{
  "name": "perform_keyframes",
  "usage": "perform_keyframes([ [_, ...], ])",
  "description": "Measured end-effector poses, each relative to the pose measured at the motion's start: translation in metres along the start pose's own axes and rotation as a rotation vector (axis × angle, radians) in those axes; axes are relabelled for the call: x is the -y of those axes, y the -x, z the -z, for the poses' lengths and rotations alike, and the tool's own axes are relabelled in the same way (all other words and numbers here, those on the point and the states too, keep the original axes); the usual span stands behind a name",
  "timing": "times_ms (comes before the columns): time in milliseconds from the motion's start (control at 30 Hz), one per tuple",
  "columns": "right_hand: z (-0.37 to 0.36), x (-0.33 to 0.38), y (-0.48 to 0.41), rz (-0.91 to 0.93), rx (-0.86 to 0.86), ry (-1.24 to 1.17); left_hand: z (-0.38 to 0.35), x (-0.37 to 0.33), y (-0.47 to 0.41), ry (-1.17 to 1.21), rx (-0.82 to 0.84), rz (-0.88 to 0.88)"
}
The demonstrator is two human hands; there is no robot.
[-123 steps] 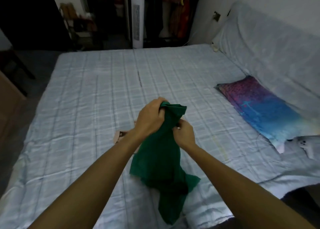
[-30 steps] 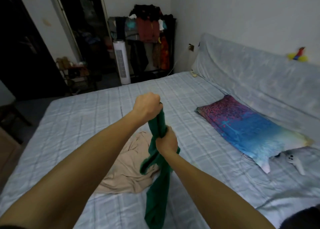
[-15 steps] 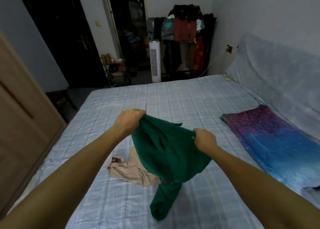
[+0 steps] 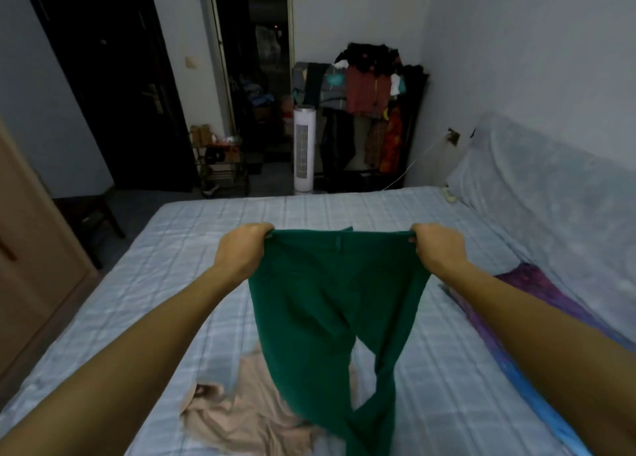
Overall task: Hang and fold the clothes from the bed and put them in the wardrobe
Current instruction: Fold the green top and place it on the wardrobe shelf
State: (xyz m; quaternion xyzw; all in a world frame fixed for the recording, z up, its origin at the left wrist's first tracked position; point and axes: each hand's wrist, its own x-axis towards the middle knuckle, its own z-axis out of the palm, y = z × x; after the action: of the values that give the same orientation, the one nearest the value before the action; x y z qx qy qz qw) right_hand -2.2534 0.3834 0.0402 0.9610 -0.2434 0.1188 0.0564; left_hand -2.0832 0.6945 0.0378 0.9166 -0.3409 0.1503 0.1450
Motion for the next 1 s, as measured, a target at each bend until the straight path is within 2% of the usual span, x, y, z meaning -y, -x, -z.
perform_keyframes([
  [133, 0.061, -0.011, -0.053, 0.015, -0.258, 0.041, 0.028, -0.005, -0.069, 0.058, -0.204, 0.016],
  [233, 0.098, -0.019, -0.066, 0.049, -0.457, 0.037, 0.057, -0.019, -0.09, 0.077, -0.355, 0.0],
  [367, 0.106, -0.033, -0.045, 0.118, -0.641, 0.073, 0.075, -0.033, -0.072, 0.057, -0.466, -0.073],
  [467, 0.077, -0.044, 0.0, 0.223, -0.689, 0.121, 0.06, -0.036, -0.024, 0.034, -0.445, -0.116],
  [567, 0.021, -0.052, 0.06, 0.355, -0.614, 0.096, 0.022, -0.038, 0.048, -0.024, -0.312, -0.168],
  [733, -0.113, -0.062, 0.189, 0.462, -0.332, 0.008, -0.071, -0.048, 0.19, -0.067, -0.033, -0.191],
  [867, -0.215, -0.056, 0.308, 0.469, -0.042, -0.048, -0.159, -0.06, 0.322, -0.087, 0.319, -0.125],
  [1000, -0.293, -0.05, 0.417, 0.423, 0.316, 0.002, -0.238, -0.064, 0.443, -0.097, 0.587, -0.012],
])
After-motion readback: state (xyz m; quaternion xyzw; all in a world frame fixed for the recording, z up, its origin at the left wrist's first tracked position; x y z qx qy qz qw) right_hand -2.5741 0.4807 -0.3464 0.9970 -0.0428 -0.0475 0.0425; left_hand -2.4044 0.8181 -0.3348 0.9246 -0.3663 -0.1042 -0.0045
